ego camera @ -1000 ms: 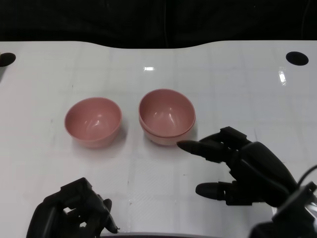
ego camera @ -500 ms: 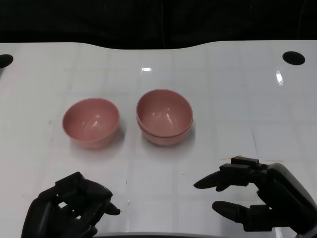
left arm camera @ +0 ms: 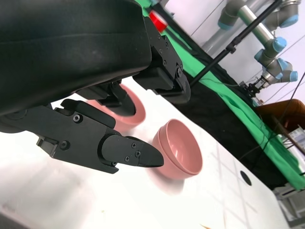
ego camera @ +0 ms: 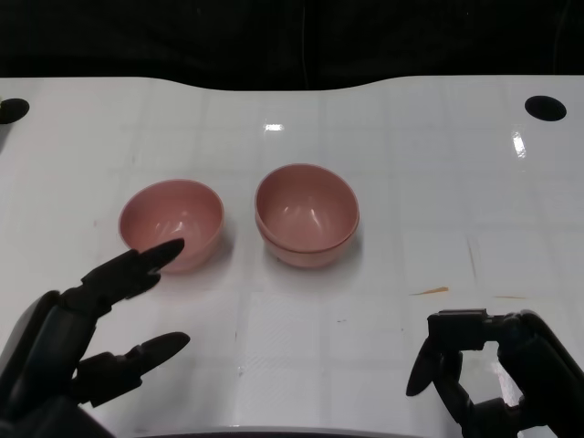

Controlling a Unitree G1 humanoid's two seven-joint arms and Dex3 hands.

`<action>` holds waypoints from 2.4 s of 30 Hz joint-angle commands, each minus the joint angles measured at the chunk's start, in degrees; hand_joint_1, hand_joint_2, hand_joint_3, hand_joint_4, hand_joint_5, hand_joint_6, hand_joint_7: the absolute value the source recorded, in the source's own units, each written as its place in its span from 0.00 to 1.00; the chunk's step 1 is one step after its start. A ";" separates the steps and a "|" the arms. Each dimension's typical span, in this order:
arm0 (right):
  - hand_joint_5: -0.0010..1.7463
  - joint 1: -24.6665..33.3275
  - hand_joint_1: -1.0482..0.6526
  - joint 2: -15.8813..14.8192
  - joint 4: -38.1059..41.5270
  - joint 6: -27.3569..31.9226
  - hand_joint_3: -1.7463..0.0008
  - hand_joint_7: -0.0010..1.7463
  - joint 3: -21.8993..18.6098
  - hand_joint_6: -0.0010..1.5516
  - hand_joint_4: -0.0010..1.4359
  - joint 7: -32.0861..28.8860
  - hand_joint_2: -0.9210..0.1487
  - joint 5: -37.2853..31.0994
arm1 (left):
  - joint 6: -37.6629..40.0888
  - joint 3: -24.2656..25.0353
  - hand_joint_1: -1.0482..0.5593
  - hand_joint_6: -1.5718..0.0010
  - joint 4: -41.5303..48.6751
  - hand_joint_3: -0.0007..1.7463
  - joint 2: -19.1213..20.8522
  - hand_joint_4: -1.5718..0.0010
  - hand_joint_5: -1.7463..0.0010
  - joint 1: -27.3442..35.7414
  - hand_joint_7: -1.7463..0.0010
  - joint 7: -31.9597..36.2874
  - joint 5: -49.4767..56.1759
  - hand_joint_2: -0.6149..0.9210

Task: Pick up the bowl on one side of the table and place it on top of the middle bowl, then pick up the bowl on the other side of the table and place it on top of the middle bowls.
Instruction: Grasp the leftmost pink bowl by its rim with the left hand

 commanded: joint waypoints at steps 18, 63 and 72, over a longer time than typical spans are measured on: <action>1.00 2.35 0.61 2.72 -4.14 8.02 0.06 0.96 -2.47 0.54 0.74 5.12 0.66 4.68 | 18.28 -13.58 0.31 0.76 6.89 0.00 7.58 0.68 0.96 -16.04 0.99 1.49 37.13 0.99; 1.00 2.43 0.62 4.78 -5.02 9.70 0.03 0.91 -3.32 0.55 0.73 5.39 0.72 3.25 | 9.71 -31.13 0.44 0.56 59.50 0.12 11.20 0.48 0.00 -44.62 0.28 22.56 31.06 1.00; 1.00 2.43 0.62 4.82 -5.02 9.69 0.02 0.91 -3.35 0.56 0.73 5.42 0.73 3.23 | 9.85 -31.66 0.44 0.56 59.57 0.12 11.40 0.48 0.00 -44.76 0.29 22.72 30.53 1.00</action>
